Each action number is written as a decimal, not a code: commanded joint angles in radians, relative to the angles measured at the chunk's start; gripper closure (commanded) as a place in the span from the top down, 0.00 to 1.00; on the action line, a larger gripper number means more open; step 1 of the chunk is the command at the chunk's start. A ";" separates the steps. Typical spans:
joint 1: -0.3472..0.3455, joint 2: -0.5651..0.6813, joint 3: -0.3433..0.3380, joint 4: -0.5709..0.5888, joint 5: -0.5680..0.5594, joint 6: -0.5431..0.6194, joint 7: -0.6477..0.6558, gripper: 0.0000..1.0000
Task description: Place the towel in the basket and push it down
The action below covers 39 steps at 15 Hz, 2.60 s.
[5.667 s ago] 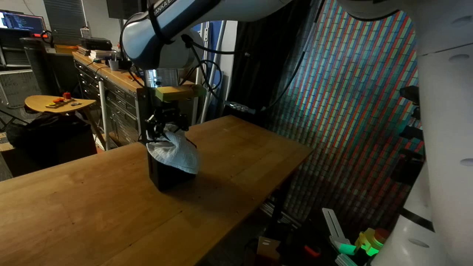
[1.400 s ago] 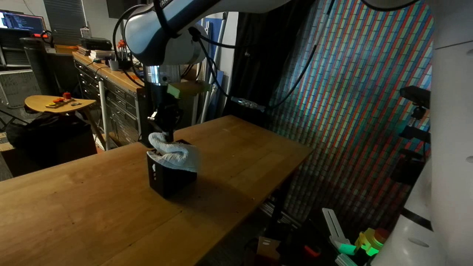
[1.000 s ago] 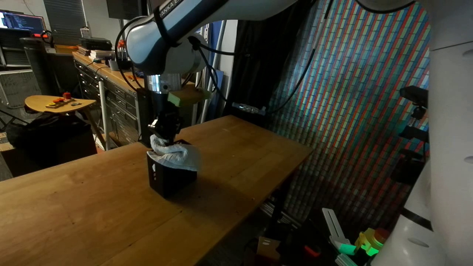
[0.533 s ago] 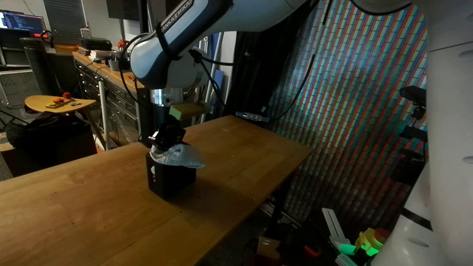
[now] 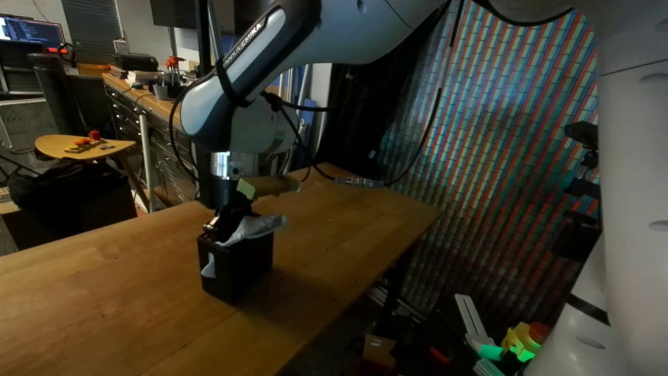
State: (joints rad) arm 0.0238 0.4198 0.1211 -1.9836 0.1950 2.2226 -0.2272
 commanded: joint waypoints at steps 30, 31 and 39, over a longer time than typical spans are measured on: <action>0.002 -0.414 -0.063 -0.202 -0.059 -0.135 0.235 0.00; 0.002 -0.413 -0.067 -0.207 -0.054 -0.129 0.244 0.00; 0.002 -0.393 -0.079 -0.239 0.017 -0.026 0.283 0.16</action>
State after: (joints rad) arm 0.0224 0.0443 0.0463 -2.2024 0.1858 2.1564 0.0375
